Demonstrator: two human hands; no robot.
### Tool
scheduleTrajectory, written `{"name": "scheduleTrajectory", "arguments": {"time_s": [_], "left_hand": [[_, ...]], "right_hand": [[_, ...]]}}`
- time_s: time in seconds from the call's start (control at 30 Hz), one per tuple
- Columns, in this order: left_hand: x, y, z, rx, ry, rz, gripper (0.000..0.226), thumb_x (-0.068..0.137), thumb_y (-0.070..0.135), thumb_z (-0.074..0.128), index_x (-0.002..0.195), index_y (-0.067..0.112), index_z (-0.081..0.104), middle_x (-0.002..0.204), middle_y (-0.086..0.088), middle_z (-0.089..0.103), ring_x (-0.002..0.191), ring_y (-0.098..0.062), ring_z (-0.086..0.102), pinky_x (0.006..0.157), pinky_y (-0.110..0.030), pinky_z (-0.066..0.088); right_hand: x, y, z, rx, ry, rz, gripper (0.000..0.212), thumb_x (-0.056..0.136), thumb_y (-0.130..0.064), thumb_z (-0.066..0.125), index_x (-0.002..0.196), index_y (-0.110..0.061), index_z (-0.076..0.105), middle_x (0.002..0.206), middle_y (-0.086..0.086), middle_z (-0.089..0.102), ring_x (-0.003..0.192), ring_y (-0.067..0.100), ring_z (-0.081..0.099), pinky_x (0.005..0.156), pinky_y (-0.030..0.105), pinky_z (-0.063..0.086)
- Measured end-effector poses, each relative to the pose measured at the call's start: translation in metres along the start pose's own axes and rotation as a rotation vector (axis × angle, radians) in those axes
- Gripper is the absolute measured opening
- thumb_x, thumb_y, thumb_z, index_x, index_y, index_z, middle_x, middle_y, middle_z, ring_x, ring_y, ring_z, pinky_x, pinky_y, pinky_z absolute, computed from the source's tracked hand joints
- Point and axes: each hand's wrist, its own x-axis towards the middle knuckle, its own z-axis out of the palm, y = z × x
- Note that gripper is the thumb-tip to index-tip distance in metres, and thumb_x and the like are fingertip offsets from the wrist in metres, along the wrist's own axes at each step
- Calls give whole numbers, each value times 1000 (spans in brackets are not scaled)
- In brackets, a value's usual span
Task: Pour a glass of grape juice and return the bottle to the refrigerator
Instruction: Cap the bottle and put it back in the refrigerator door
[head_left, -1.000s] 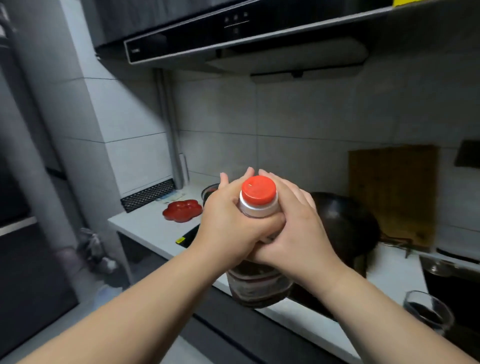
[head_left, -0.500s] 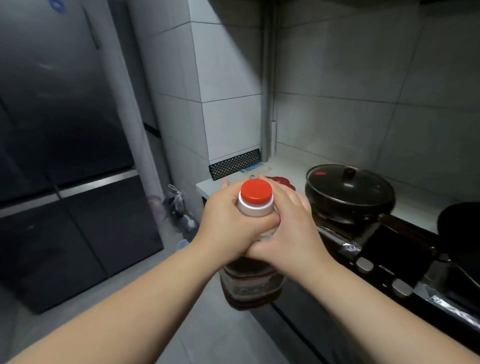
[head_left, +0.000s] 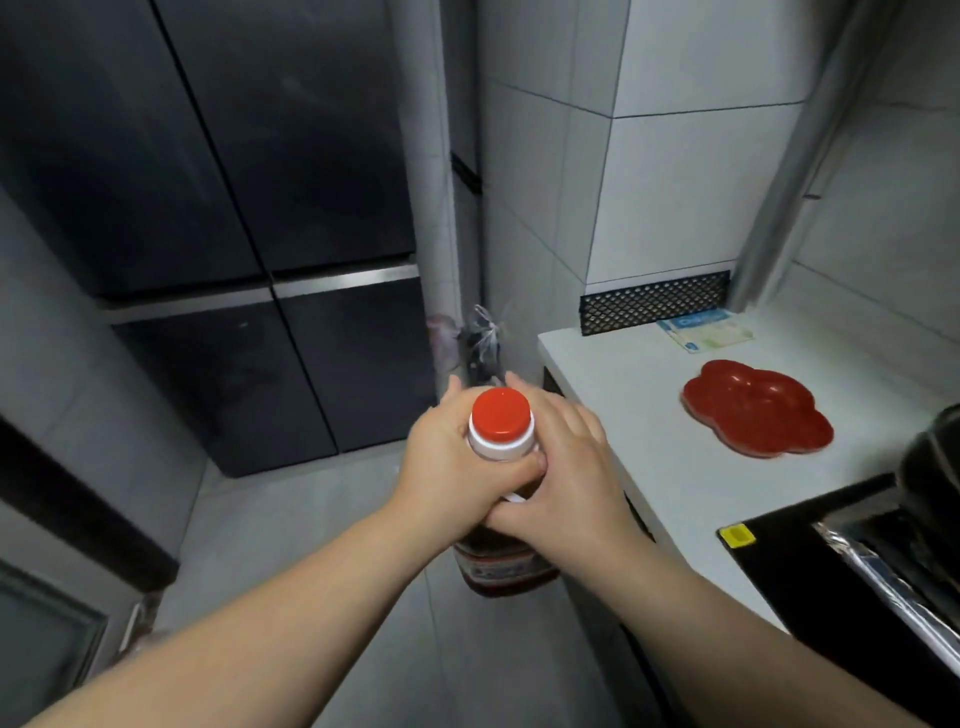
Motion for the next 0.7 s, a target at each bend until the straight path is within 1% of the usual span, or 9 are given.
{"name": "scheduleTrajectory", "arguments": {"time_s": [0.03, 0.13, 0.17, 0.27, 0.37, 0.43, 0.53, 0.6, 0.7], "left_hand": [[8, -16, -6, 13, 26, -13, 31, 60, 27, 85, 82, 32, 64, 76, 13, 70, 88, -15, 68, 108, -11, 26], [33, -64, -27, 37, 70, -89, 34, 57, 44, 81, 85, 40, 62, 86, 21, 71, 112, -30, 63, 119, -41, 21], [43, -78, -36, 53, 78, -117, 36, 56, 47, 80, 87, 41, 62, 89, 22, 70, 115, -33, 60, 119, -45, 21], [77, -127, -70, 90, 81, -150, 44, 55, 45, 84, 94, 34, 65, 91, 20, 71, 121, -27, 57, 118, -44, 24], [111, -163, -104, 109, 49, -190, 47, 60, 29, 90, 95, 39, 61, 90, 32, 61, 132, -4, 43, 115, -33, 28], [138, -193, -131, 122, 51, -197, 48, 62, 28, 90, 91, 45, 57, 89, 34, 58, 125, 11, 41, 110, -26, 29], [178, -233, -167, 147, 71, -229, 44, 64, 33, 89, 89, 47, 55, 88, 30, 63, 104, 10, 57, 111, -32, 36], [203, -259, -187, 199, 115, -249, 41, 64, 35, 87, 87, 47, 55, 82, 31, 61, 89, 18, 56, 108, -38, 41], [242, -296, -212, 230, 181, -284, 38, 63, 32, 87, 85, 41, 58, 82, 26, 64, 88, 12, 60, 111, -34, 35]], "right_hand": [[13, 3, 14, 8, -15, -14, 98, 59, -44, 80, 145, -36, 34, 140, -16, 47, 133, 10, 36, 111, 40, 36], [52, 11, 58, 45, -94, -29, 98, 61, -43, 78, 146, -39, 30, 141, -17, 45, 134, 10, 34, 110, 45, 36], [66, 13, 72, 49, -129, -38, 98, 62, -44, 78, 146, -39, 29, 142, -17, 44, 135, 10, 34, 110, 46, 36], [115, 17, 122, 56, -203, -83, 96, 64, -47, 79, 147, -37, 30, 142, -17, 46, 134, 7, 36, 113, 42, 34], [159, 14, 163, 96, -234, -86, 94, 64, -52, 75, 146, -31, 34, 139, -14, 49, 131, 4, 39, 113, 35, 32], [196, 10, 196, 109, -266, -114, 93, 64, -57, 70, 145, -24, 39, 137, -10, 53, 129, 6, 44, 112, 33, 33], [248, 7, 239, 153, -311, -152, 89, 67, -56, 71, 143, -20, 42, 136, -6, 56, 127, 9, 49, 110, 38, 39], [284, 9, 262, 200, -352, -153, 81, 68, -54, 71, 139, -23, 47, 133, -9, 57, 122, 6, 51, 105, 39, 43], [341, 11, 298, 221, -405, -202, 75, 65, -50, 75, 133, -37, 48, 126, -18, 57, 112, -2, 50, 98, 37, 46]]}}
